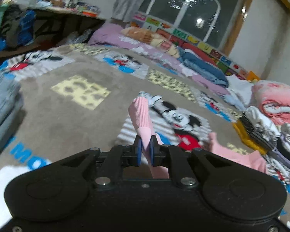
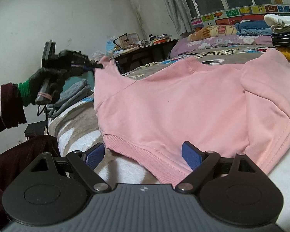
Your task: Fold clothes
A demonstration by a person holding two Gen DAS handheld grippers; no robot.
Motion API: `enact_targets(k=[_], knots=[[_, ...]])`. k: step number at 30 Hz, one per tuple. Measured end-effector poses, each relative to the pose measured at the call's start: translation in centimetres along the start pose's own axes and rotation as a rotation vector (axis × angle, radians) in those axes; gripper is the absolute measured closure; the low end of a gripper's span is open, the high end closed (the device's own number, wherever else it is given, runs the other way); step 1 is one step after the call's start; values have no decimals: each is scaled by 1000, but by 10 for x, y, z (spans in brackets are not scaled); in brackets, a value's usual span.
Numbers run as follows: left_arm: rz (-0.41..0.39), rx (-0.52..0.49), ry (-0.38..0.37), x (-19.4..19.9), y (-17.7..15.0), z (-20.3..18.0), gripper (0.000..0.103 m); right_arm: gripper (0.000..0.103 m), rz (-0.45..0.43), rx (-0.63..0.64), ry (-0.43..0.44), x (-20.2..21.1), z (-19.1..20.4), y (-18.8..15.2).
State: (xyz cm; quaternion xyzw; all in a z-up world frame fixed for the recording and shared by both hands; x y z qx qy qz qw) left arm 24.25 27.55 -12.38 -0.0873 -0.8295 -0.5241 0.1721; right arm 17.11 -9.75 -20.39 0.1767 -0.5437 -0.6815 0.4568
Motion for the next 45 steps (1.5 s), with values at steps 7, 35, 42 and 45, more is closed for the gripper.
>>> enact_targets(k=[7,35,42,45], knots=[[49,124,54,-10,-29,39,96,16,3,8,-6,0,1,-2],[-41,122,68,64,-42,10,71,30,102,383,-146,4,77,14],[81,-170,-203,69,-97,-111,71,31,124,556,-101,-47,126,14],[114,-275,-260,69,-127,-142,71,30,107,583,-148,-57,128,11]])
Point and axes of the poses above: each gripper's, at about its wrist camera, not at the fingertips, and x roughly against the way its jaws point, z to its left, y to its top, the point moved 10 cm from there along -x, roughly the way its jaws point, and after that the axes turned 6 degrees about -z, right-handed, at the moved point
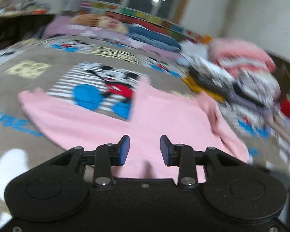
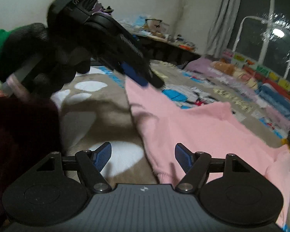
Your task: Fold clothes
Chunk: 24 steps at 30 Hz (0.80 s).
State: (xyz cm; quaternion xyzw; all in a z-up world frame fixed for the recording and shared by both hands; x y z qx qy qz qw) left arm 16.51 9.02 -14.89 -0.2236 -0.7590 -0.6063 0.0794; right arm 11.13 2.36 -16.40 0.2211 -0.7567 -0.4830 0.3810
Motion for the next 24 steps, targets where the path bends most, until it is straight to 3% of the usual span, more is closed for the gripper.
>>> enact_targets(k=[1,4,6,9,11,12,14,16,21,24], knots=[[21,-26,-11,-5,-10,-6,71,30,15,-10,-3,-4,1,-5],[103,-165,62,-22,-42,-11,72,26,87,-57,50,-14,11,-28],[136,-222,97,-26,-51,-15,74,26,76,-39,35,-11,13,-27],[85,-170,46,-18,-39,-21,74,28,42,33,15,-4,20,-23],[168,-183,69,-29,-56,-16,74,23,53,51,43,-5,27,-28],[170,-188,70,-30,-57,-17,73,15,87,33,72,-9,30,-36],[161,-176,63,-29,-53,-19,73,14,100,80,87,-11,38,-38],[113,-111,52,-23,-38,-14,73,14,80,90,72,-7,39,-33],[13,55,106,-14,-12,24,73,16,40,24,69,4,33,-30],[3,50,138,-22,4,42,73,17,33,12,64,6,28,-26]])
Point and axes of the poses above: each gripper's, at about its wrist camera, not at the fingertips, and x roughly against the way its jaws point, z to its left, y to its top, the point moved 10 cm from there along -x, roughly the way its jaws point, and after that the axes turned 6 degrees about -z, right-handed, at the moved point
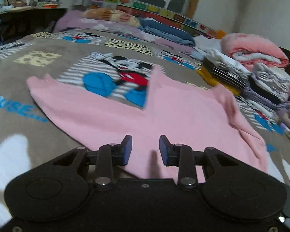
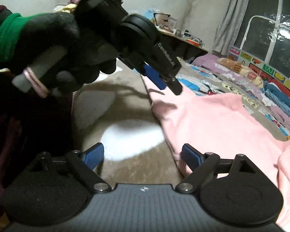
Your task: Fold clothes
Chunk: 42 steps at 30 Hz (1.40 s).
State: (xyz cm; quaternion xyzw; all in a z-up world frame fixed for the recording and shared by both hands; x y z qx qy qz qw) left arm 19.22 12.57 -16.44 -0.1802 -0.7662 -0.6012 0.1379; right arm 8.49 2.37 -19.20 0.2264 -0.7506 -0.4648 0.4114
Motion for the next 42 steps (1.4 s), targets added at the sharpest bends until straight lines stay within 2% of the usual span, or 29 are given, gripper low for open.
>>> enact_targets(k=[4,7,8,9,11,13,14,16,19,22,24,26,29,32,34,35,36,37,39,40,41,42], knots=[[-14,5,45,-16,23,24,73,17,-11,1,14,-15,-2,16],[80,37,34,-51,21,48,73,16,-26,-9,24,-33,-4,31],[95,36,70,-62,20,61,75,16,-27,-17,30,-40,-4,35],[70,55,103,-66,24,80,82,16,-23,-25,39,-48,-4,38],[4,234,116,-64,39,117,82,15,17,-46,76,-64,0,35],[-67,372,107,-53,52,145,82,11,64,-81,108,-75,3,25],[-83,416,85,-46,55,150,82,11,54,-100,111,-73,3,24],[-80,446,-20,-38,54,140,82,11,34,-128,115,-71,4,21],[-17,364,-154,-37,46,103,81,8,4,-140,112,-70,4,19],[40,283,-95,-61,37,100,77,4,-11,-140,116,-74,4,19],[37,415,-76,-79,35,129,80,0,-14,-129,125,-75,6,18],[-27,583,-56,-78,40,161,83,0,-22,-129,131,-75,5,19],[-123,690,9,-60,47,189,80,0,-37,-135,136,-74,3,20],[-107,698,-45,-46,48,177,79,0,-51,-140,135,-77,1,20],[-79,672,-126,-37,47,149,78,0,-56,-141,135,-78,0,20],[-61,661,-182,-34,45,132,75,0,-56,-142,134,-78,0,20],[-31,652,-232,-34,42,114,64,0,-57,-142,134,-79,0,20],[2,643,-279,-35,39,97,58,0,-58,-142,133,-79,0,20],[83,578,-345,-44,26,61,56,0,-58,-142,133,-80,1,20],[102,519,-324,-49,21,51,55,0,-57,-143,133,-80,1,20],[82,507,-264,-54,18,56,56,0,-55,-143,133,-80,1,21],[55,506,-198,-58,16,64,67,0,-51,-144,134,-80,1,21]])
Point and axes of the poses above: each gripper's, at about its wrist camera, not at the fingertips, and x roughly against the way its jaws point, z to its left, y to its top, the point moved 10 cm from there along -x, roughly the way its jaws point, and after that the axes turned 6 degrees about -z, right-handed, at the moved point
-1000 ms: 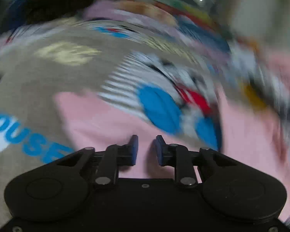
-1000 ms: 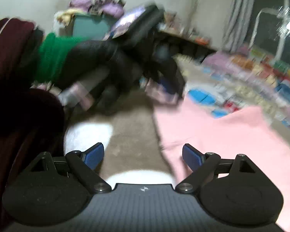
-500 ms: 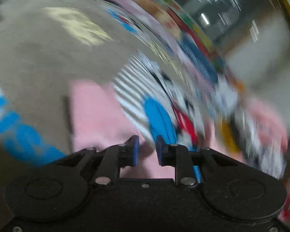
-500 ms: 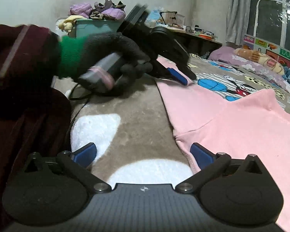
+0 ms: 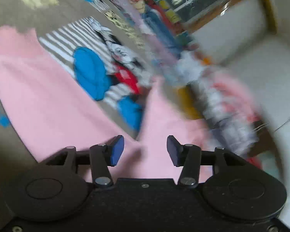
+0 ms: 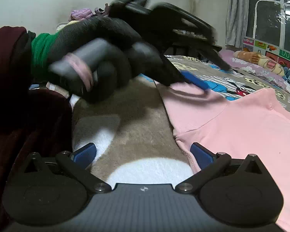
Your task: Fold clothes
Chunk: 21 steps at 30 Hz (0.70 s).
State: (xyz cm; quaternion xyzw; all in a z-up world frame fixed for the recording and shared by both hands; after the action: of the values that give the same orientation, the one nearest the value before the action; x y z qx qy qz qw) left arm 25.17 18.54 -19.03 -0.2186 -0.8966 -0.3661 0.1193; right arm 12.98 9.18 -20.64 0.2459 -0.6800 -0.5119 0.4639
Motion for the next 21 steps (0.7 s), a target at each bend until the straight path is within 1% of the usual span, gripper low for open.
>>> enact_targets(k=[1,2,3,4,5,6,7,8,10,14,16,17,18,19,21], knots=[[-42,-3,57,-2,3,9,69,0,6,-2,1,0,0,1],[-81,32,70,2,9,11,69,0,14,-4,2,0,0,2],[-119,76,73,8,15,11,67,0,27,-5,0,1,0,4],[-145,71,70,15,18,5,60,0,41,-7,-3,3,1,6],[-149,50,57,19,17,-5,55,1,47,-16,-5,6,1,8],[-147,32,43,25,13,-13,48,6,38,-36,-5,13,0,11],[-143,15,30,30,8,-20,44,7,20,-70,-5,24,-2,13],[-139,-9,28,37,-1,-27,43,10,2,-108,-5,36,-6,16],[-122,-48,33,44,-20,-36,43,10,-38,-188,-30,63,-23,18],[-49,-104,39,40,-56,-48,40,11,-118,-379,-170,126,-82,12],[3,-151,11,34,-77,-64,34,12,-158,-484,-262,154,-119,4],[17,-169,1,31,-84,-74,33,15,-179,-538,-309,168,-137,0],[30,-193,-9,29,-91,-82,28,18,-202,-592,-350,181,-154,-4],[43,-227,-21,27,-100,-92,23,21,-227,-646,-383,192,-170,-9],[57,-332,-3,24,-118,-108,22,22,-276,-747,-444,214,-200,-19]])
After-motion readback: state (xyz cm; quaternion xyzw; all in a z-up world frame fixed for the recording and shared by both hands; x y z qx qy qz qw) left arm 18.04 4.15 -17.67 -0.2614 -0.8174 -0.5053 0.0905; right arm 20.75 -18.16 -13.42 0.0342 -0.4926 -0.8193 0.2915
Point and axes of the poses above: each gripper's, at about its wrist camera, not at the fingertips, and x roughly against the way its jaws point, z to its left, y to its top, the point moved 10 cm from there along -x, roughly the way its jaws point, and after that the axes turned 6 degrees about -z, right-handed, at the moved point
